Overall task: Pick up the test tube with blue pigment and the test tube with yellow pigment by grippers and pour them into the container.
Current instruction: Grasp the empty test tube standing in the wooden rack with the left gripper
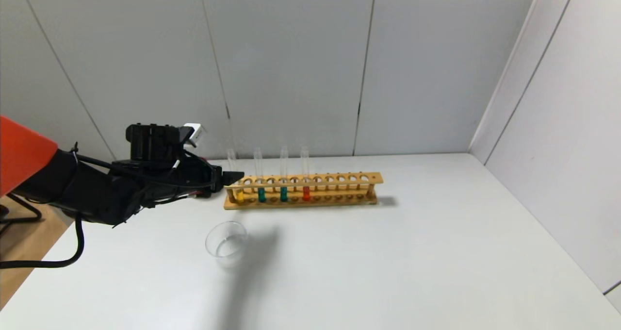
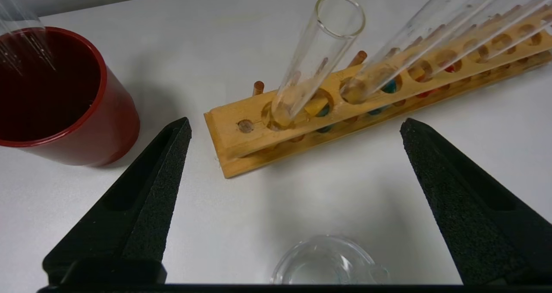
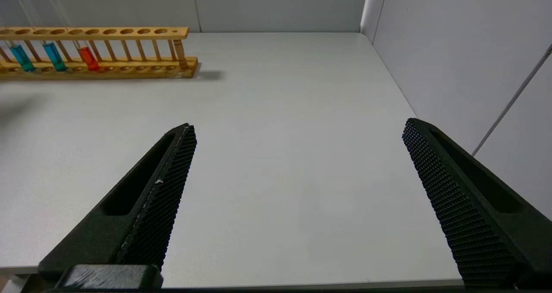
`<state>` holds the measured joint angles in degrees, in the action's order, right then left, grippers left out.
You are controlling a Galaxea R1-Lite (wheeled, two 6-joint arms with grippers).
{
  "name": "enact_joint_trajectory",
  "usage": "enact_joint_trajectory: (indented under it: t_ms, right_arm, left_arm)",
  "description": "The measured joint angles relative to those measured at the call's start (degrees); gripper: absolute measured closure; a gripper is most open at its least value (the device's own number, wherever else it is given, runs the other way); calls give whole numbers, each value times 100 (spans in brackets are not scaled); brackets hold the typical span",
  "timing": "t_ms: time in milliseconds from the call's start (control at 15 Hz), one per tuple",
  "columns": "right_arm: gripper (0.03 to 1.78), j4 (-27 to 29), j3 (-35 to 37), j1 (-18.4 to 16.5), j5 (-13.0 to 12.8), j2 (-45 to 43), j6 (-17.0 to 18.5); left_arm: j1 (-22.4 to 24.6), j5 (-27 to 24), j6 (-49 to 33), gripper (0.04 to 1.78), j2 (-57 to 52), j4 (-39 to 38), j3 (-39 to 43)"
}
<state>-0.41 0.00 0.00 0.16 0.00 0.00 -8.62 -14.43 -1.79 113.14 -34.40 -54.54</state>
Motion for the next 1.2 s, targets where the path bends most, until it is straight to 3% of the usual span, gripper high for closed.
enact_joint_trajectory:
  t_ms: [800,1000,1200]
  right_arm:
    - [6,1,0,0,0,0,0]
    - [6,1,0,0,0,0,0]
    - [6,0,0,0,0,0,0]
  left_arm:
    - [71,-11,9,14,819,84,-874]
    - [46,-17,6,38,902,78,-959]
    - [-2,-15,6,86,924,78,-974]
